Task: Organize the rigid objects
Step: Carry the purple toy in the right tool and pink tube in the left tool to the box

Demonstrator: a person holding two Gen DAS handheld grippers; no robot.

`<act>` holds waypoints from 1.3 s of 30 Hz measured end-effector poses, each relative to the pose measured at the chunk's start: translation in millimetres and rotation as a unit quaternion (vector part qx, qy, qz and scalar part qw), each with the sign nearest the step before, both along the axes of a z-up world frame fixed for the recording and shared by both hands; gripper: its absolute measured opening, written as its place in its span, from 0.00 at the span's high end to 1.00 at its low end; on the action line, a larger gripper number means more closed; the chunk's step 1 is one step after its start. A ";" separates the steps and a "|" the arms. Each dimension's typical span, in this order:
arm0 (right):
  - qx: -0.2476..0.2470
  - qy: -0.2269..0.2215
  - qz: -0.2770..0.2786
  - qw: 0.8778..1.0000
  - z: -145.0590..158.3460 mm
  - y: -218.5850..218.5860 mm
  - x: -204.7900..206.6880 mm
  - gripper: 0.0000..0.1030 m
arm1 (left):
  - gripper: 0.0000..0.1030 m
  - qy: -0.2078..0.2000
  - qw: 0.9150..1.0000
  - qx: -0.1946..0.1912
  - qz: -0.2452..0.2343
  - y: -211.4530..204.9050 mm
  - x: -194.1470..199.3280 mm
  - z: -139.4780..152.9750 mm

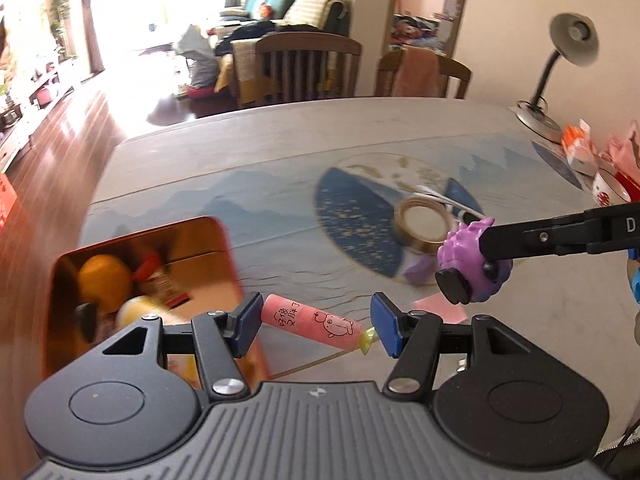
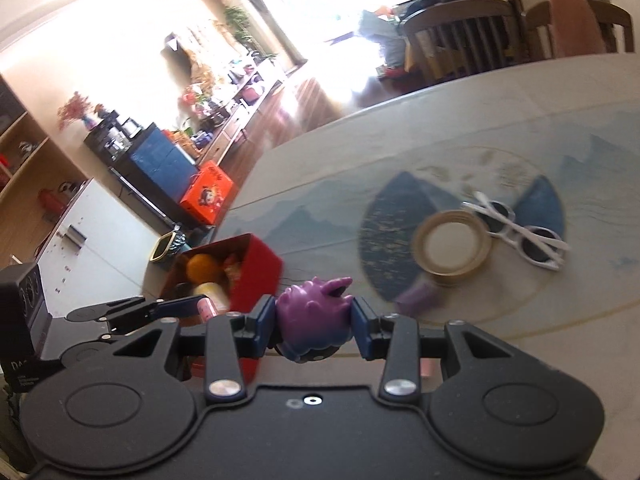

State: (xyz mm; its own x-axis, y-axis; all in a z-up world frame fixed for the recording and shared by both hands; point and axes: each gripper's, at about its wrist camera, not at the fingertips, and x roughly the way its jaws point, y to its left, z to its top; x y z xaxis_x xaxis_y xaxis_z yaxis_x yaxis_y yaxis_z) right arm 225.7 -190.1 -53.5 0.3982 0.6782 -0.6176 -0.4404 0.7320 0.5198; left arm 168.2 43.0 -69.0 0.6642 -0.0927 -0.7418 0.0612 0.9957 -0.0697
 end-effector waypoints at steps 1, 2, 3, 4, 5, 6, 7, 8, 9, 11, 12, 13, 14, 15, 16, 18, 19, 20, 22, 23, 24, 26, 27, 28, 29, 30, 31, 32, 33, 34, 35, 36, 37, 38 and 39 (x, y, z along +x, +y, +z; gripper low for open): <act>0.000 -0.002 0.005 1.000 1.4 7.4 -0.7 0.61 | 0.43 0.000 1.000 0.000 0.004 6.7 -2.5 0.9; 0.000 -0.005 0.010 1.000 3.0 14.8 -1.6 0.61 | 0.43 -0.001 1.000 0.000 0.008 12.7 -4.5 1.5; 0.000 -0.007 0.014 1.000 4.2 22.0 -2.1 0.61 | 0.43 -0.001 1.000 0.000 0.012 18.9 -6.9 2.2; 0.000 -0.009 0.018 1.000 6.7 29.7 -3.7 0.61 | 0.43 -0.001 1.000 0.002 0.015 25.4 -9.3 2.8; 0.000 -0.011 0.022 1.000 8.7 36.7 -4.7 0.61 | 0.43 -0.001 1.000 0.003 0.018 31.0 -11.2 3.0; 0.000 -0.014 0.026 1.000 9.9 44.3 -4.8 0.61 | 0.43 -0.001 1.000 0.005 0.022 37.6 -13.4 3.2; -0.001 -0.016 0.030 0.999 11.2 52.5 -6.2 0.61 | 0.43 0.000 1.000 0.007 0.024 42.9 -15.2 3.2; -0.002 -0.018 0.034 0.999 12.1 60.6 -7.4 0.61 | 0.43 0.001 1.000 0.008 0.027 49.4 -17.0 2.8; -0.003 -0.020 0.038 0.999 13.1 68.6 -8.1 0.61 | 0.43 0.002 0.999 0.010 0.031 55.7 -19.6 2.1; -0.006 -0.024 0.045 0.999 14.5 84.9 -8.8 0.61 | 0.43 0.009 0.999 0.012 0.039 68.3 -21.9 0.2; -0.008 -0.026 0.048 0.998 14.8 93.1 -8.8 0.61 | 0.43 0.011 0.999 0.012 0.042 73.3 -22.1 -0.8; -0.012 -0.028 0.052 0.998 14.8 101.7 -8.2 0.61 | 0.43 0.016 0.999 0.010 0.046 80.0 -21.6 -3.0; -0.015 -0.032 0.055 0.998 14.5 109.1 -8.8 0.61 | 0.43 0.024 0.998 0.008 0.050 86.3 -20.1 -6.1; -0.019 -0.035 0.059 0.997 15.0 117.5 -10.2 0.61 | 0.43 0.033 0.998 0.009 0.055 91.4 -17.7 -10.2; -0.025 -0.039 0.063 0.997 14.7 125.5 -9.8 0.61 | 0.43 0.039 0.997 0.011 0.062 96.5 -16.1 -13.4; -0.036 -0.046 0.071 0.996 14.3 141.4 -10.2 0.61 | 0.43 0.051 0.996 0.009 0.072 107.4 -12.0 -19.6; -0.042 -0.049 0.075 0.995 14.5 149.6 -10.5 0.61 | 0.43 0.054 0.996 0.005 0.075 111.4 -10.6 -21.4; -0.048 -0.053 0.078 0.994 14.3 157.1 -10.6 0.61 | 0.43 0.056 0.996 0.004 0.075 114.2 -10.0 -23.1; -0.060 -0.061 0.084 0.993 15.2 171.4 -10.3 0.61 | 0.43 0.058 0.996 0.009 0.072 117.9 -8.9 -25.7; -0.067 -0.065 0.086 0.992 15.3 177.8 -9.3 0.61 | 0.43 0.059 0.996 0.013 0.070 119.2 -8.1 -27.5; -0.076 -0.070 0.088 0.991 14.9 184.6 -7.4 0.61 | 0.43 0.061 0.996 0.015 0.068 120.6 -7.1 -29.5; -0.094 -0.079 0.092 0.988 13.5 199.1 -4.7 0.61 | 0.43 0.064 0.996 0.016 0.067 124.0 -4.3 -34.4; -0.101 -0.081 0.094 0.987 12.2 205.1 -2.4 0.61 | 0.43 0.066 0.995 0.016 0.067 125.2 -2.2 -36.7; -0.109 -0.083 0.096 0.986 10.5 211.5 -0.8 0.61 | 0.43 0.069 0.995 0.016 0.068 127.0 -0.8 -39.0; -0.118 -0.087 0.099 0.984 8.7 218.2 0.4 0.61 | 0.43 0.070 0.995 0.016 0.068 128.1 0.1 -41.2; -0.127 -0.093 0.102 0.982 7.5 224.5 1.3 0.61 | 0.43 0.072 0.995 0.018 0.067 128.6 1.2 -43.6; -0.135 -0.097 0.105 0.981 6.2 229.7 1.7 0.61 | 0.43 0.073 0.995 0.020 0.065 128.7 1.4 -45.6; -0.141 -0.101 0.108 0.979 4.8 234.7 1.8 0.61 | 0.43 0.074 0.995 0.022 0.062 128.6 1.7 -47.1; -0.145 -0.102 0.110 0.978 3.0 239.0 2.7 0.61 | 0.43 0.075 0.995 0.025 0.058 129.1 1.6 -48.7; -0.149 -0.102 0.112 0.977 1.3 242.6 4.7 0.61 | 0.43 0.076 0.995 0.028 0.055 128.6 1.9 -50.2; -0.152 -0.102 0.113 0.976 -0.8 245.9 5.6 0.61 | 0.43 0.077 0.995 0.029 0.055 128.1 2.7 -51.4; -0.157 -0.102 0.115 0.976 -3.2 249.2 6.2 0.61 | 0.43 0.078 0.995 0.029 0.056 129.2 3.1 -53.2; -0.161 -0.103 0.116 0.975 -5.4 252.4 6.4 0.61 | 0.43 0.079 0.995 0.028 0.057 130.2 4.1 -54.3; -0.165 -0.103 0.116 0.974 -7.0 254.6 6.7 0.61 | 0.43 0.079 0.995 0.027 0.059 132.0 4.6 -55.2; -0.168 -0.103 0.115 0.974 -8.5 256.2 7.1 0.61 | 0.43 0.081 0.994 0.028 0.060 133.2 5.4 -56.1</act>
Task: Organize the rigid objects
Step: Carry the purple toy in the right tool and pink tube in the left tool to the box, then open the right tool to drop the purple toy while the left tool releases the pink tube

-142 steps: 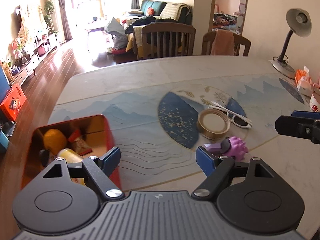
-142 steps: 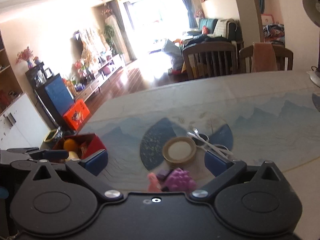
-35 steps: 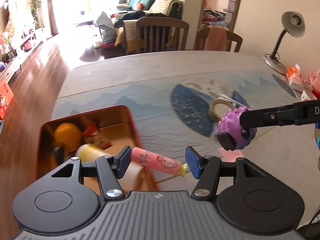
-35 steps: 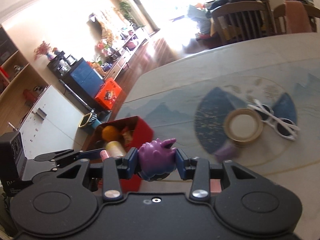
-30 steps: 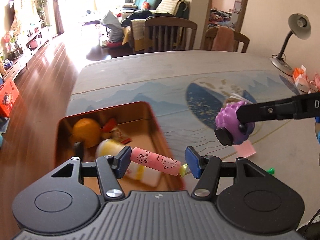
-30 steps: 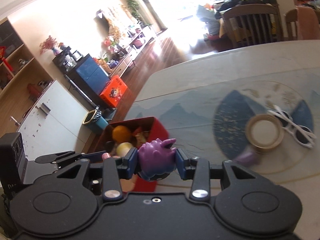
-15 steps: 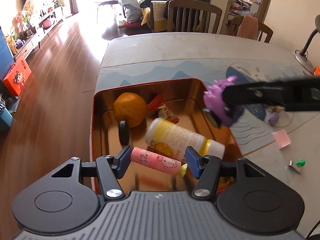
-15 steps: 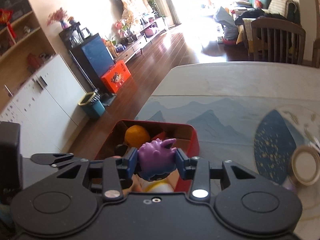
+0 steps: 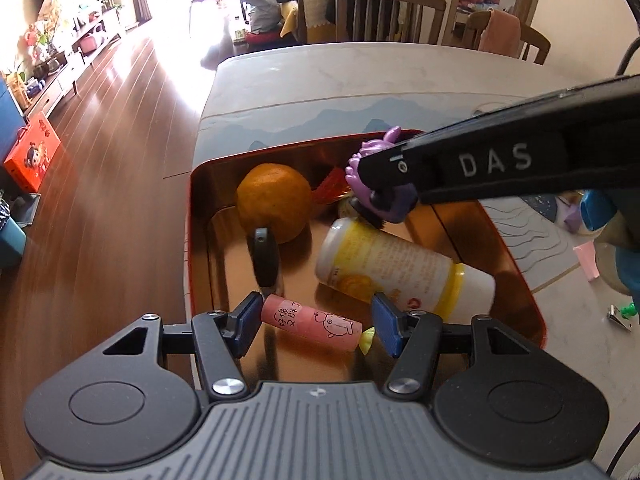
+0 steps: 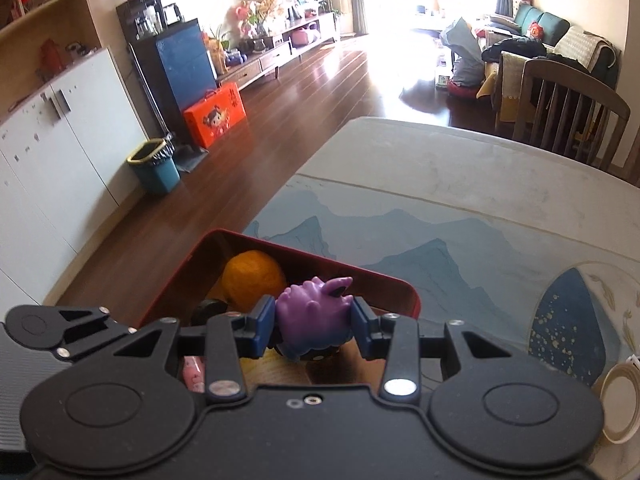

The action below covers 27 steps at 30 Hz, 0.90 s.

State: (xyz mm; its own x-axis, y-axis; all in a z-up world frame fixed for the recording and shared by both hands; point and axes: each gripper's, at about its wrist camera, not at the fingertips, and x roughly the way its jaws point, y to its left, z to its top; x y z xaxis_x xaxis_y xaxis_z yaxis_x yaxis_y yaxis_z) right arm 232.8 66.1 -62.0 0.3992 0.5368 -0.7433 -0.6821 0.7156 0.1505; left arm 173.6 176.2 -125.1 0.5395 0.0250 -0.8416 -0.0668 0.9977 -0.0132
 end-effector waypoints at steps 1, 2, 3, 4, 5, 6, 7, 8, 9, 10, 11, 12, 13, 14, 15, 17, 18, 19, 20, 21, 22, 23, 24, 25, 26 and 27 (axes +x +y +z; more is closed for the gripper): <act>-0.003 -0.001 -0.001 1.000 -0.5 1.2 2.1 0.61 | 0.43 0.001 1.000 0.000 0.001 1.1 0.8 -0.8; -0.004 -0.001 -0.002 1.000 -1.8 1.5 3.7 0.61 | 0.43 0.003 1.000 0.001 0.001 2.6 1.4 -1.8; -0.004 0.000 -0.002 1.000 -2.2 1.9 4.6 0.61 | 0.43 0.004 1.000 0.001 0.001 3.9 1.9 -2.8; -0.006 0.001 -0.002 1.000 -3.5 2.4 6.1 0.61 | 0.43 0.005 1.000 0.001 0.000 4.5 2.0 -3.0; -0.009 0.000 -0.003 1.000 -4.0 2.8 7.0 0.61 | 0.43 0.004 1.000 0.000 -0.003 4.3 2.2 -2.8; -0.012 -0.001 -0.004 1.000 -4.9 3.6 7.4 0.61 | 0.43 0.004 1.000 0.001 -0.004 3.8 2.8 -2.9; -0.015 -0.002 -0.005 1.000 -5.7 4.2 7.9 0.61 | 0.43 0.005 1.000 0.001 -0.005 3.5 2.9 -3.6; -0.017 -0.002 -0.007 1.000 -6.4 4.9 8.8 0.61 | 0.43 0.005 1.000 0.001 -0.006 1.7 3.1 -3.5; -0.019 -0.003 -0.008 1.000 -7.1 5.7 9.4 0.61 | 0.43 0.005 1.000 0.005 -0.008 -0.7 3.5 -3.8; -0.021 -0.003 -0.009 1.000 -7.5 5.9 9.8 0.61 | 0.43 0.006 1.000 0.007 -0.011 -1.0 4.0 -4.6; -0.022 -0.003 -0.010 1.000 -8.4 7.3 9.9 0.61 | 0.43 0.006 1.000 0.010 -0.013 -2.9 4.1 -4.4; -0.024 -0.004 -0.011 1.000 -8.7 7.5 10.3 0.61 | 0.43 0.007 1.000 0.013 -0.016 -4.2 5.2 -4.6; -0.027 -0.003 -0.012 1.000 -9.8 9.0 11.2 0.61 | 0.43 0.007 1.000 0.015 -0.019 -5.5 5.2 -4.8; -0.030 -0.002 -0.014 0.999 -10.5 9.3 12.3 0.61 | 0.43 0.008 1.000 0.016 -0.021 -6.6 5.1 -5.1; -0.031 -0.001 -0.016 0.999 -11.4 9.3 12.7 0.61 | 0.43 0.008 1.000 0.017 -0.024 -7.7 4.9 -5.3; -0.029 0.000 -0.016 0.999 -11.8 8.1 13.5 0.61 | 0.43 0.010 0.999 0.020 -0.028 -10.1 5.3 -6.0; -0.029 0.001 -0.017 0.999 -11.3 8.7 13.7 0.61 | 0.43 0.011 0.999 0.020 -0.030 -10.7 5.8 -6.5; -0.029 0.001 -0.017 0.999 -11.1 8.9 13.8 0.61 | 0.43 0.011 0.999 0.021 -0.030 -11.1 6.3 -6.6; -0.030 0.001 -0.018 0.999 -10.9 8.9 13.7 0.61 | 0.43 0.012 0.999 0.022 -0.030 -11.2 7.0 -6.7; -0.032 0.001 -0.019 0.999 -10.8 9.5 13.8 0.61 | 0.43 0.013 0.999 0.022 -0.029 -11.4 7.8 -6.6; -0.033 0.002 -0.020 0.999 -10.6 9.5 14.4 0.60 | 0.43 0.013 0.999 0.023 -0.030 -11.5 8.2 -6.7; -0.033 0.003 -0.021 0.999 -10.4 8.8 14.9 0.60 | 0.43 0.014 0.999 0.023 -0.030 -11.9 8.5 -6.8; -0.033 0.006 -0.022 0.999 -10.2 8.4 15.5 0.60 | 0.43 0.014 0.999 0.024 -0.030 -11.9 8.8 -6.8; -0.030 0.009 -0.023 0.999 -8.9 9.2 16.7 0.60 | 0.43 0.014 0.999 0.023 -0.030 -12.0 9.0 -6.8; -0.027 0.012 -0.024 0.999 -8.0 8.3 17.0 0.61 | 0.43 0.015 0.999 0.024 -0.031 -11.8 9.2 -6.6; -0.025 0.012 -0.025 0.999 -6.7 7.7 17.1 0.61 | 0.43 0.016 0.999 0.026 -0.031 -12.0 9.4 -6.5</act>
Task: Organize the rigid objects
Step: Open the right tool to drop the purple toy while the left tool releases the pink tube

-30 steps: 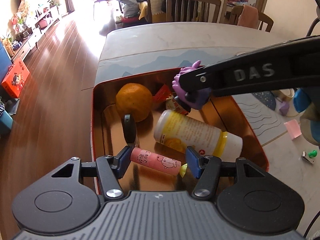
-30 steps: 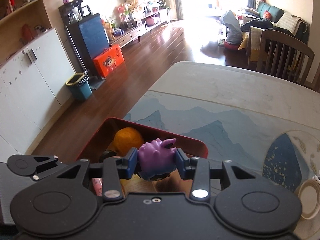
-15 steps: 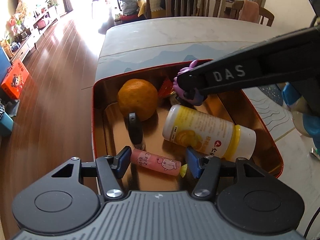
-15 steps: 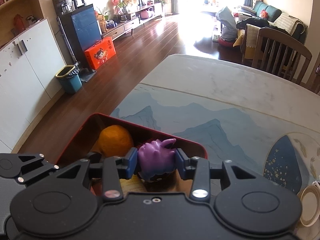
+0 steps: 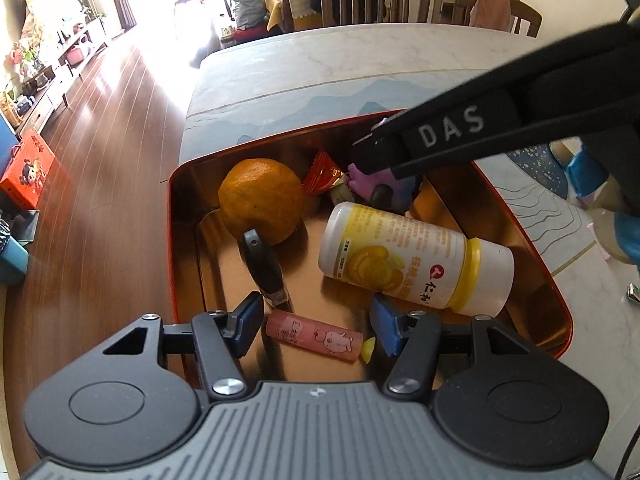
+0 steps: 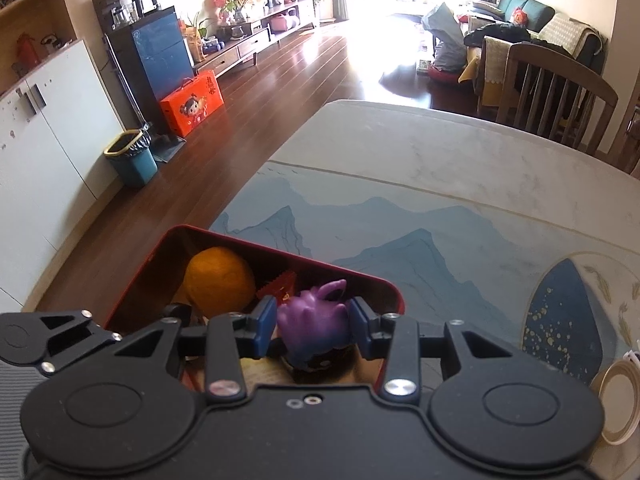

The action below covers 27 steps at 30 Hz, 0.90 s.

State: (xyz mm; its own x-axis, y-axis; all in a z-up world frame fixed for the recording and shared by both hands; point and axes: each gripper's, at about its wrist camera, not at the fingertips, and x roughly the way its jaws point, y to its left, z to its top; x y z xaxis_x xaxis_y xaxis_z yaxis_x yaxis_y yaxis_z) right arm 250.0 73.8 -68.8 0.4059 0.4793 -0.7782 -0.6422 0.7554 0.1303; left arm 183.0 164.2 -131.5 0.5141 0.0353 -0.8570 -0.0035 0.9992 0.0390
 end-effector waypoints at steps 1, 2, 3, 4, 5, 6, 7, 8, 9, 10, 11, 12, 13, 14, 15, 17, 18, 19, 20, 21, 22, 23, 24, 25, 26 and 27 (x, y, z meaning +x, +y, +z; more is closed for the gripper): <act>0.001 0.000 0.000 1.000 0.8 -0.6 -0.2 0.60 | 0.43 0.001 1.000 0.001 -0.001 -0.5 0.2 -0.1; 0.002 0.001 0.000 1.000 1.6 -1.1 -0.3 0.60 | 0.43 0.001 1.000 0.001 -0.001 -0.7 0.6 -0.1; 0.003 0.003 0.000 1.000 2.1 -1.7 -0.5 0.59 | 0.43 0.002 1.000 0.001 0.000 -0.8 0.7 0.1; 0.004 0.005 0.000 1.000 2.5 -2.8 -0.7 0.59 | 0.43 0.002 1.000 0.000 0.001 -1.0 0.9 0.2; 0.005 0.007 0.000 1.000 2.5 -4.2 -1.2 0.58 | 0.43 0.003 1.000 0.000 0.001 -0.9 1.1 0.3; 0.006 0.010 -0.001 1.000 2.6 -5.1 -2.0 0.57 | 0.43 0.003 1.000 0.001 0.002 -1.1 1.3 0.9; 0.008 0.013 -0.001 1.000 2.8 -6.3 -2.7 0.55 | 0.42 0.004 1.000 0.000 0.003 -0.9 1.2 1.3; 0.010 0.016 -0.001 1.000 3.1 -7.4 -3.6 0.54 | 0.40 0.003 1.000 -0.001 0.005 -0.8 0.9 1.7; 0.012 0.018 -0.001 1.000 3.7 -8.5 -4.4 0.52 | 0.38 0.003 1.000 -0.001 0.007 -0.3 0.5 2.3; 0.013 0.018 -0.001 1.000 4.4 -9.5 -5.1 0.52 | 0.36 0.003 1.000 -0.003 0.008 0.2 0.2 2.6; 0.015 0.019 -0.001 1.000 5.0 -10.7 -6.0 0.50 | 0.36 0.002 1.000 -0.004 0.010 0.8 -0.6 3.1; 0.017 0.020 -0.001 1.000 5.6 -11.9 -7.2 0.50 | 0.36 0.002 1.000 -0.006 0.012 1.5 -0.8 3.1; 0.019 0.021 -0.002 1.000 6.5 -13.1 -8.2 0.49 | 0.36 0.001 1.000 -0.008 0.014 2.1 -1.3 3.6; 0.020 0.021 -0.002 1.000 7.4 -14.2 -9.4 0.49 | 0.36 0.001 1.000 -0.009 0.015 2.4 -2.2 4.2; 0.022 0.020 -0.003 1.000 8.3 -15.2 -10.7 0.48 | 0.36 -0.001 1.000 -0.009 0.017 2.9 -3.4 5.2; 0.026 0.020 -0.002 0.999 10.1 -16.4 -13.3 0.46 | 0.36 -0.003 1.000 -0.009 0.019 3.6 -6.3 6.9; 0.027 0.019 -0.003 0.999 11.8 -16.5 -15.1 0.45 | 0.35 -0.005 1.000 -0.010 0.021 3.9 -8.0 8.1; 0.030 0.018 -0.002 0.999 13.0 -17.2 -16.9 0.44 | 0.34 -0.006 1.000 -0.010 0.022 4.0 -9.3 9.3; 0.032 0.018 -0.002 0.999 13.8 -18.0 -18.4 0.43 | 0.33 -0.007 1.000 -0.011 0.023 4.6 -10.4 10.5; 0.034 0.017 -0.001 0.999 14.9 -18.9 -19.9 0.42 | 0.30 -0.010 1.000 -0.012 0.024 5.1 -12.0 11.5; 0.036 0.016 -0.001 0.999 16.5 -20.0 -21.7 0.41 | 0.29 -0.013 1.000 -0.013 0.025 5.4 -14.0 13.1; 0.038 0.015 0.000 0.999 18.2 -21.4 -23.1 0.40 | 0.29 -0.015 0.999 -0.014 0.026 5.3 -15.7 14.7; 0.039 0.013 0.000 0.999 19.7 -22.4 -24.6 0.39 | 0.29 -0.017 0.999 -0.013 0.027 5.1 -17.2 16.3; 0.040 0.012 0.000 0.999 21.4 -24.6 -25.7 0.39 | 0.29 -0.019 0.999 -0.013 0.027 5.2 -18.4 17.5; 0.042 0.011 0.000 0.999 22.6 -26.2 -27.2 0.38 | 0.29 -0.022 0.999 -0.013 0.028 4.8 -20.2 19.2; 0.044 0.010 -0.001 0.999 24.6 -27.6 -28.4 0.38 | 0.29 -0.024 0.999 -0.012 0.029 5.2 -21.2 19.9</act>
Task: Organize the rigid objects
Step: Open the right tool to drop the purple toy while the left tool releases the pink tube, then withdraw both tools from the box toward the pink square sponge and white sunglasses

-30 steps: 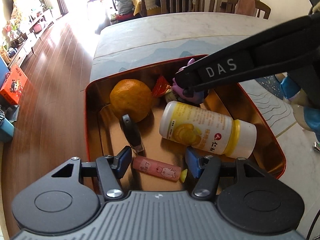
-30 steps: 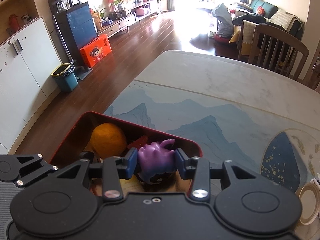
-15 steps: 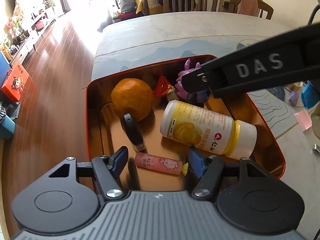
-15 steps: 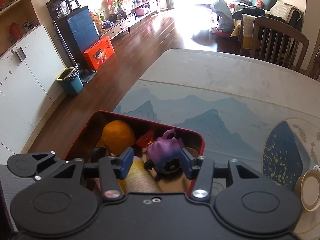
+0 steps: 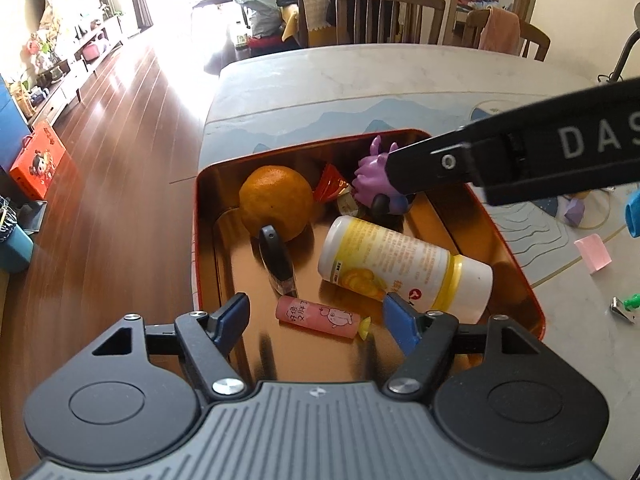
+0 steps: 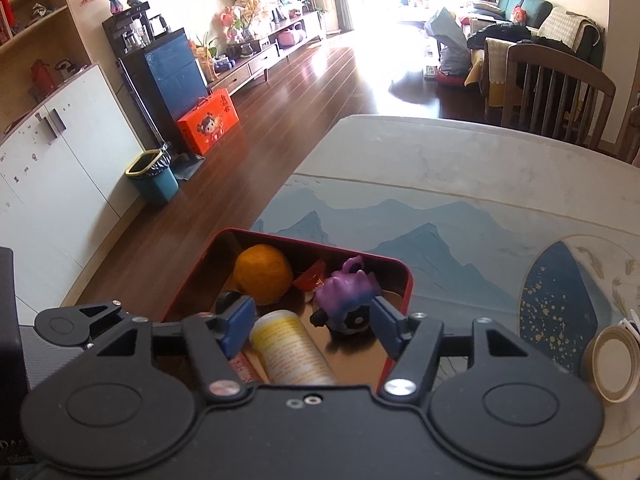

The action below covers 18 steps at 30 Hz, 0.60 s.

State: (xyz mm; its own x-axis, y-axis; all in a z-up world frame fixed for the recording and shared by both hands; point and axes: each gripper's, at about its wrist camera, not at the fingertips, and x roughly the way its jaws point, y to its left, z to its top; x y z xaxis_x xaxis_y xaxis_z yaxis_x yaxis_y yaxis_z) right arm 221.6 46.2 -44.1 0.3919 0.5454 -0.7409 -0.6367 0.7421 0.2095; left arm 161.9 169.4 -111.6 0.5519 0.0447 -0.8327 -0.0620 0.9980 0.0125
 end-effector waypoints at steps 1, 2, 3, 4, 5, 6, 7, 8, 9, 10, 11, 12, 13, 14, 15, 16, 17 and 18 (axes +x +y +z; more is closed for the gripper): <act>0.003 -0.001 -0.001 1.000 1.9 -1.8 -1.0 0.37 | 0.29 -0.002 1.000 0.000 0.001 0.1 -0.4 1.4; 0.006 -0.001 -0.002 1.000 3.6 -3.9 -2.0 0.37 | 0.29 -0.004 1.000 0.001 0.003 -0.1 -2.2 2.7; 0.008 -0.002 -0.004 1.000 5.0 -6.3 -3.4 0.34 | 0.29 -0.007 1.000 0.000 0.004 -0.5 -3.0 4.6; 0.011 -0.003 -0.005 1.000 6.8 -9.4 -4.6 0.32 | 0.29 -0.010 1.000 0.000 0.006 -1.4 -4.0 6.4; 0.014 -0.004 -0.005 1.000 8.4 -11.5 -5.9 0.29 | 0.29 -0.012 1.000 -0.001 0.008 -1.8 -5.3 8.3; 0.018 -0.006 -0.005 1.000 10.5 -13.8 -8.4 0.26 | 0.28 -0.015 1.000 -0.002 0.009 -2.5 -6.9 10.5; 0.020 -0.009 -0.005 1.000 12.6 -16.6 -9.9 0.26 | 0.24 -0.018 1.000 -0.004 0.011 -2.8 -8.3 12.0; 0.024 -0.011 -0.004 1.000 14.8 -19.7 -11.2 0.25 | 0.23 -0.022 1.000 -0.004 0.013 -3.4 -9.8 13.4; 0.027 -0.012 -0.003 1.000 16.9 -22.6 -12.7 0.23 | 0.22 -0.026 1.000 -0.005 0.016 -4.4 -11.7 15.1; 0.031 -0.015 -0.003 0.999 19.3 -25.9 -13.8 0.23 | 0.22 -0.029 0.999 -0.005 0.017 -6.0 -13.6 17.2; 0.033 -0.018 -0.003 0.999 21.5 -29.3 -15.7 0.21 | 0.22 -0.031 0.999 -0.005 0.018 -7.7 -14.7 18.7; 0.037 -0.021 -0.004 0.999 24.0 -33.6 -17.5 0.17 | 0.22 -0.033 0.999 -0.005 0.019 -9.6 -15.8 20.1; 0.042 -0.024 -0.003 0.999 26.0 -37.2 -19.3 0.16 | 0.21 -0.035 0.999 -0.004 0.020 -12.5 -16.5 22.6; 0.047 -0.026 -0.004 0.999 28.3 -42.5 -21.0 0.15 | 0.21 -0.038 0.999 -0.003 0.022 -15.5 -17.6 24.6; 0.052 -0.027 -0.004 0.998 30.6 -47.0 -22.3 0.13 | 0.21 -0.041 0.999 -0.003 0.023 -18.6 -18.8 26.1; 0.056 -0.028 -0.005 0.998 32.8 -52.7 -23.4 0.12 | 0.21 -0.044 0.999 -0.003 0.023 -21.7 -19.8 27.8; 0.059 -0.030 -0.006 0.998 34.7 -57.2 -24.2 0.10 | 0.21 -0.047 0.999 -0.003 0.023 -25.0 -20.7 29.5; 0.062 -0.031 -0.006 0.998 36.7 -62.5 -25.3 0.08 | 0.21 -0.050 0.998 -0.002 0.024 -29.7 -19.8 31.9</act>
